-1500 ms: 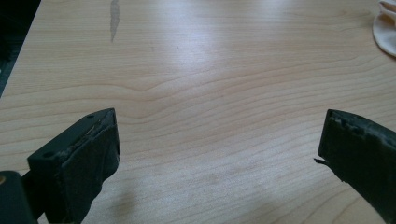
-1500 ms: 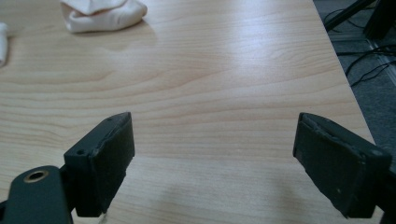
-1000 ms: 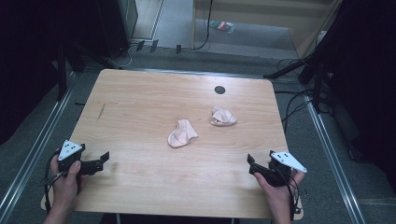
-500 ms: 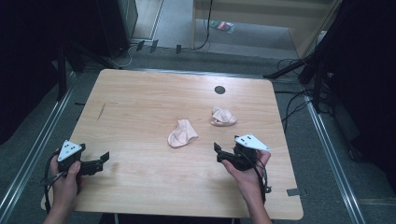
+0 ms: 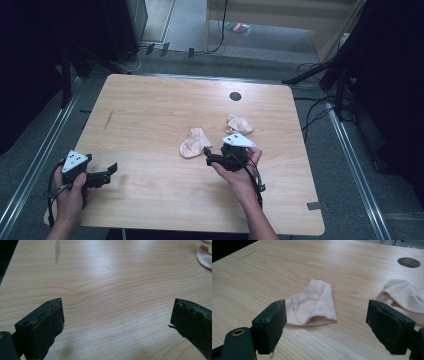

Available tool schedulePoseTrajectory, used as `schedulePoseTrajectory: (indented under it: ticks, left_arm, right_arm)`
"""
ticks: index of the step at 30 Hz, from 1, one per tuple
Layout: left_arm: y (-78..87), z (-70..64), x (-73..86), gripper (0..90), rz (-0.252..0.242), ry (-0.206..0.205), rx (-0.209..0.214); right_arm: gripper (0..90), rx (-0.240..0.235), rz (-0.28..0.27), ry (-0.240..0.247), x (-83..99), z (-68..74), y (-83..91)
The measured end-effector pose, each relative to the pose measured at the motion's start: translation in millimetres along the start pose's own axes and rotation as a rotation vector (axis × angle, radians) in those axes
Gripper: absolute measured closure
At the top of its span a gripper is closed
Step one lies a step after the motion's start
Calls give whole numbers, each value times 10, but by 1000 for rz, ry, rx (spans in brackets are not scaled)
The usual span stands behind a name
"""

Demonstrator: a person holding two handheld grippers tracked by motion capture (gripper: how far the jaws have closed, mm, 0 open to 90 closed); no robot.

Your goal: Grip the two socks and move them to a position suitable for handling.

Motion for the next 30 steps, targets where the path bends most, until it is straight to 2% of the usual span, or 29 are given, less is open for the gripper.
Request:
schedulePoseTrajectory:
  ticks: [5, 12, 13, 22, 25, 30]
  left_arm:
    - [-2, 0, -1, 0, 1, -1, 1]
    - [-4, 2, -2, 0, 3, 4, 4]
    - [-5, 2, -2, 0, 4, 4, 5]
    - [-7, 8, -3, 0, 4, 8, 10]
    - [-8, 6, -3, 0, 8, 5, 11]
    - [-9, 7, -4, 0, 8, 5, 10]
  right_arm:
    - [165, -14, 10, 11, -57, 87, -113]
    - [165, -32, 53, 32, -121, 179, -318]
    - [161, -36, 68, 48, -146, 202, -387]
    - [157, -34, 95, 55, -176, 213, -600]
    - [145, -35, 130, 60, -146, 218, -698]
    - [144, -24, 158, 57, -113, 225, -774]
Point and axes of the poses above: each handheld gripper's, and its own axes: y roughly backward along the jaws, x roughly out of its underside, z roughly to its left, the point moved 2 cm from there along -y, roughly forward along the jaws, and after that the axes turned 11 degrees about z, right-handed, at the moved point
